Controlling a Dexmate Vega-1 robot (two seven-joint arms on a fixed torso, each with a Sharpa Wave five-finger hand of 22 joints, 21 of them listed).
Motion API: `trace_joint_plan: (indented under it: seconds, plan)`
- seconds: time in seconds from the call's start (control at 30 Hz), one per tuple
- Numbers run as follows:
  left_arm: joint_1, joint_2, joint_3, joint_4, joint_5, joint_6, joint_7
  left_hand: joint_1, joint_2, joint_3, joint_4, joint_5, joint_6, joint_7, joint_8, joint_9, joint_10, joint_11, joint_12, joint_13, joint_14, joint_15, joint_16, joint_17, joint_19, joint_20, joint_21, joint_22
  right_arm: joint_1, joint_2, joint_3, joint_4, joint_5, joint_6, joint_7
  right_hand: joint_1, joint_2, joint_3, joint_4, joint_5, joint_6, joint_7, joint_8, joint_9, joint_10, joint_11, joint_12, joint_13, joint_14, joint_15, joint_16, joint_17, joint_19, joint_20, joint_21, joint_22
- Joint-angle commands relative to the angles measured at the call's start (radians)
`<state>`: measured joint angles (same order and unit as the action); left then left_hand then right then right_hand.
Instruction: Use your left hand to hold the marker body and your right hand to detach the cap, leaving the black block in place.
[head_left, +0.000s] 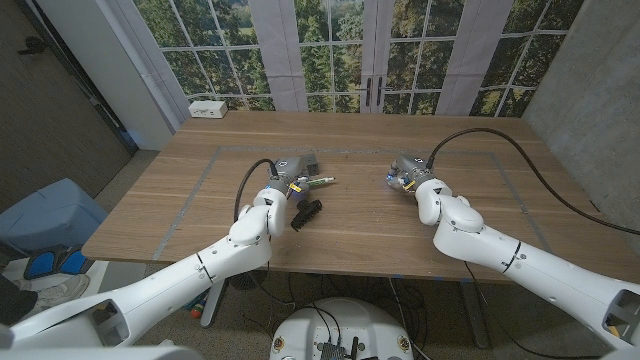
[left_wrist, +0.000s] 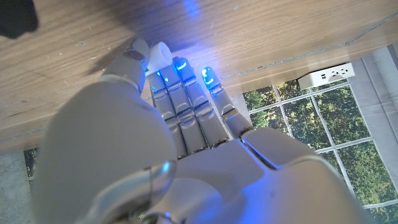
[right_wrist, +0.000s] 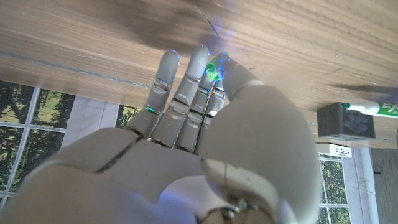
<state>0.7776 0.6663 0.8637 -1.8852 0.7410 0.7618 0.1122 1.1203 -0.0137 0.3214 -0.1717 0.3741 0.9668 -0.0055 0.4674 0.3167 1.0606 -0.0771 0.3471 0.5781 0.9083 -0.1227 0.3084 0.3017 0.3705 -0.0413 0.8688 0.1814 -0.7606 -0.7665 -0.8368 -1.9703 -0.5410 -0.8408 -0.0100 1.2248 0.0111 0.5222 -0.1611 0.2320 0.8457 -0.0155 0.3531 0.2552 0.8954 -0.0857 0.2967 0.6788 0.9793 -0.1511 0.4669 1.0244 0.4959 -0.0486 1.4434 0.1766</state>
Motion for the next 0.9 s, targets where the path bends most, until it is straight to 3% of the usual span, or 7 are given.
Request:
trace_joint_plan:
  seconds: [0.03, 0.2, 0.23, 0.3, 0.43, 0.63, 0.9]
  plan:
    - [-0.026, -0.001, 0.038, 0.006, 0.056, 0.051, -0.042, 0.101, 0.099, -0.014, 0.001, -0.02, -0.002, -0.01, -0.035, 0.062, 0.089, -0.123, -0.036, -0.038, -0.03, -0.119, -0.018, -0.004, -0.019, -0.01, -0.01, -0.002, 0.054, 0.016, -0.073, 0.012, -0.043, -0.1, 0.04, -0.044, -0.014, -0.006, 0.011, -0.017, -0.067, -0.019, -0.04, -0.003, -0.067, 0.0, -0.056, -0.031, -0.046, -0.072, -0.049, -0.034, -0.049, -0.103, -0.02, -0.001]
    - [-0.047, 0.0, 0.058, 0.005, 0.08, 0.075, -0.091, 0.059, 0.085, -0.024, 0.012, -0.039, -0.058, 0.001, -0.09, 0.045, 0.02, -0.123, -0.084, -0.084, -0.077, -0.111, -0.052, -0.02, -0.045, 0.001, -0.027, -0.003, 0.063, 0.013, -0.087, 0.003, -0.055, -0.125, 0.041, -0.12, -0.031, -0.05, 0.023, -0.043, -0.181, -0.046, -0.105, -0.012, -0.195, -0.003, -0.11, -0.052, -0.162, -0.05, -0.104, -0.076, -0.089, -0.056, -0.052, -0.005]
    - [-0.058, 0.001, 0.067, 0.005, 0.089, 0.085, -0.117, 0.047, 0.08, -0.029, 0.014, -0.045, -0.071, -0.005, -0.103, 0.041, -0.001, -0.111, -0.096, -0.091, -0.089, -0.109, -0.058, -0.022, -0.05, 0.005, -0.031, -0.003, 0.063, 0.01, -0.094, -0.001, -0.065, -0.133, 0.038, -0.131, -0.034, -0.055, 0.023, -0.046, -0.2, -0.052, -0.116, -0.015, -0.219, -0.002, -0.113, -0.056, -0.193, -0.045, -0.118, -0.086, -0.099, -0.043, -0.062, -0.006]
    - [-0.063, 0.002, 0.073, 0.004, 0.095, 0.09, -0.131, 0.014, 0.073, -0.04, 0.022, -0.058, -0.105, -0.014, -0.134, 0.028, -0.053, -0.108, -0.122, -0.111, -0.119, -0.103, -0.075, -0.032, -0.064, 0.015, -0.041, -0.004, 0.066, 0.011, -0.098, -0.003, -0.068, -0.142, 0.039, -0.142, -0.039, -0.064, 0.021, -0.05, -0.219, -0.055, -0.127, -0.017, -0.247, -0.009, -0.116, -0.06, -0.214, -0.049, -0.122, -0.09, -0.117, -0.035, -0.075, -0.006]
    - [-0.074, 0.005, 0.083, -0.002, 0.112, 0.106, -0.169, -0.048, 0.048, -0.062, 0.033, -0.084, -0.15, -0.032, -0.184, 0.004, -0.179, -0.099, -0.168, -0.143, -0.195, -0.091, -0.107, -0.049, -0.09, 0.03, -0.059, -0.003, 0.073, 0.007, -0.106, -0.013, -0.068, -0.164, 0.052, -0.193, -0.048, -0.09, 0.028, -0.057, -0.292, -0.068, -0.156, -0.024, -0.334, 0.001, -0.121, -0.074, -0.303, -0.038, -0.15, -0.106, -0.148, -0.009, -0.111, -0.007]
    - [-0.07, 0.009, 0.074, -0.012, 0.108, 0.1, -0.175, -0.153, 0.016, -0.105, 0.053, -0.135, -0.251, -0.06, -0.255, -0.03, -0.341, -0.077, -0.176, -0.191, -0.295, -0.076, -0.117, -0.063, -0.128, 0.05, -0.092, -0.003, 0.06, -0.001, -0.091, -0.027, -0.05, -0.153, 0.029, -0.249, -0.064, -0.114, 0.038, -0.054, -0.339, -0.064, -0.162, -0.03, -0.41, 0.017, -0.12, -0.088, -0.384, -0.019, -0.18, -0.126, -0.182, 0.024, -0.149, -0.008]
    - [-0.047, 0.023, 0.048, -0.034, 0.091, 0.072, -0.151, -0.219, 0.002, -0.131, 0.057, -0.174, -0.378, -0.079, -0.293, -0.058, -0.473, -0.049, -0.177, -0.232, -0.376, -0.047, -0.115, -0.074, -0.16, 0.071, -0.126, -0.003, 0.029, -0.01, -0.048, -0.044, -0.007, -0.116, -0.017, -0.322, -0.087, -0.141, 0.053, -0.045, -0.383, -0.054, -0.163, -0.034, -0.466, 0.028, -0.117, -0.103, -0.455, 0.012, -0.212, -0.153, -0.217, 0.054, -0.191, -0.009]
